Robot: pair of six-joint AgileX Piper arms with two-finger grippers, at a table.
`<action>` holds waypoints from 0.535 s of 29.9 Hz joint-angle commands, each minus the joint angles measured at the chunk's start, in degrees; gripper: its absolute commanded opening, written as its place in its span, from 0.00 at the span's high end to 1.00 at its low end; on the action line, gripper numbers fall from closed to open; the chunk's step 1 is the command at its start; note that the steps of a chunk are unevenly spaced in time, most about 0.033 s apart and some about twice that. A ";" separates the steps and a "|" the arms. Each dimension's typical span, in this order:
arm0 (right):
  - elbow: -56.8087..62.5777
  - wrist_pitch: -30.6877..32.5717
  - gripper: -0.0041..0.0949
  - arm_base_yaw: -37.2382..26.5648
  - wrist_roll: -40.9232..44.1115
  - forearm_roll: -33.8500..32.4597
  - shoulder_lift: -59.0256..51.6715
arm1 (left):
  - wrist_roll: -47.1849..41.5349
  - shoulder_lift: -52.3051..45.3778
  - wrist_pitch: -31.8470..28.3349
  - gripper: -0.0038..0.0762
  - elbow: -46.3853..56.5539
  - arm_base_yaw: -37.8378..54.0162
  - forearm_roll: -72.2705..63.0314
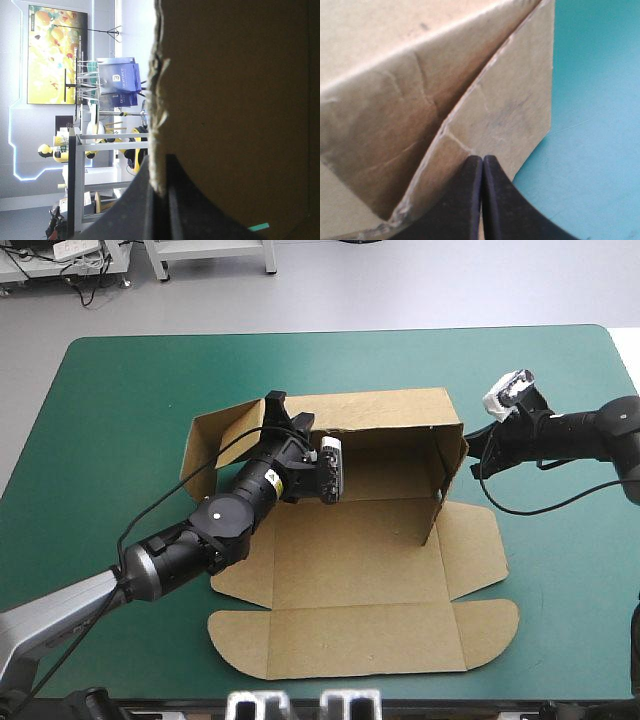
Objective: Fold the box
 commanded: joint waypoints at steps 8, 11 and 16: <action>-1.23 1.57 0.61 -0.12 6.52 -13.24 -2.43 | -0.77 0.16 -0.23 0.97 -1.56 -0.32 1.77; -1.23 1.90 0.53 -0.12 6.24 -13.05 -2.43 | -0.66 0.30 -0.23 0.97 -1.56 -0.32 1.77; -1.23 0.81 0.50 0.03 0.82 -7.82 -2.43 | -0.66 0.39 1.07 0.97 -1.56 -0.32 1.77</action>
